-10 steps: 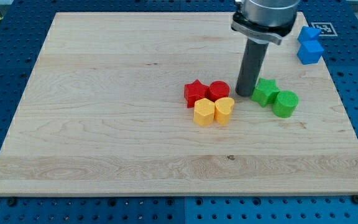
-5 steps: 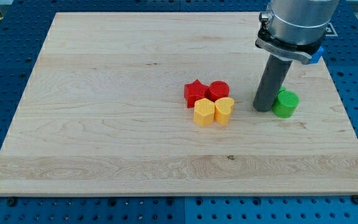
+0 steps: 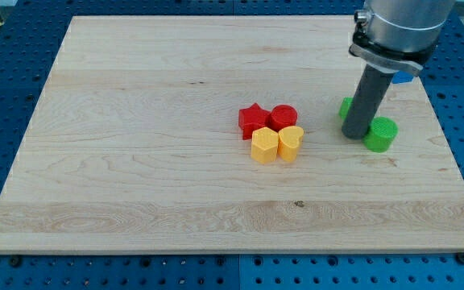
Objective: Move the green star down to the blue cube
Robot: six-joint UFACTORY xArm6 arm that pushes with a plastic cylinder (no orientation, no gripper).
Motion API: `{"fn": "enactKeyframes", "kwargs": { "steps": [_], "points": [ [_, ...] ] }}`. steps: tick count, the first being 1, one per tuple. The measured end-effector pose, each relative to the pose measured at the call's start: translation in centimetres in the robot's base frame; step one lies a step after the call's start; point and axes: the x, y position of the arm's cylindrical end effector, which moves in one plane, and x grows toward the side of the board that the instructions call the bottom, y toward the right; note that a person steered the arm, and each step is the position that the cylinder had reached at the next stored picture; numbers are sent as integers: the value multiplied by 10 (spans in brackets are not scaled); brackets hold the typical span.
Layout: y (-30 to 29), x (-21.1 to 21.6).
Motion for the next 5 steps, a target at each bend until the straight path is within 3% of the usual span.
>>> {"fn": "enactKeyframes", "kwargs": {
  "steps": [1,3,5],
  "points": [
    [10,-3],
    [-36,-3],
    [-27,-19]
  ]
}}
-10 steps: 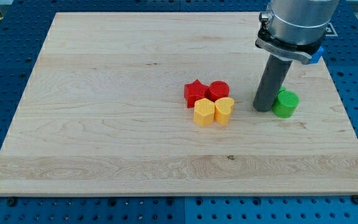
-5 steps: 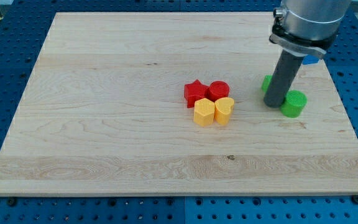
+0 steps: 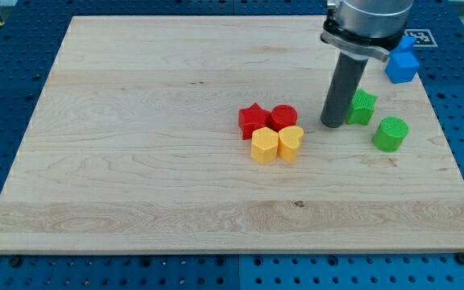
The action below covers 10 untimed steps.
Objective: Move the green star down to the blue cube
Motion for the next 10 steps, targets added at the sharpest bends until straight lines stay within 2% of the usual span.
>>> {"fn": "enactKeyframes", "kwargs": {
  "steps": [1,4,6,10],
  "points": [
    [13,-15],
    [63,-18],
    [74,-1],
    [111,-19]
  ]
}}
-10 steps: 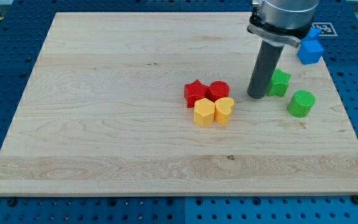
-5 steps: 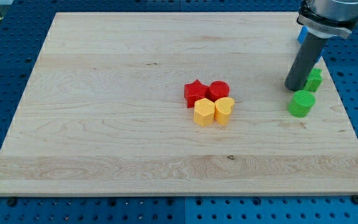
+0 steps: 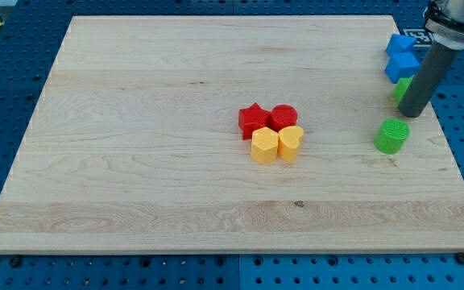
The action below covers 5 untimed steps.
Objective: Move the green star down to the blue cube
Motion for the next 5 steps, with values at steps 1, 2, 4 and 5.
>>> {"fn": "enactKeyframes", "kwargs": {
  "steps": [1,2,4,5],
  "points": [
    [0,0],
    [7,-2],
    [-40,0],
    [-70,2]
  ]
}}
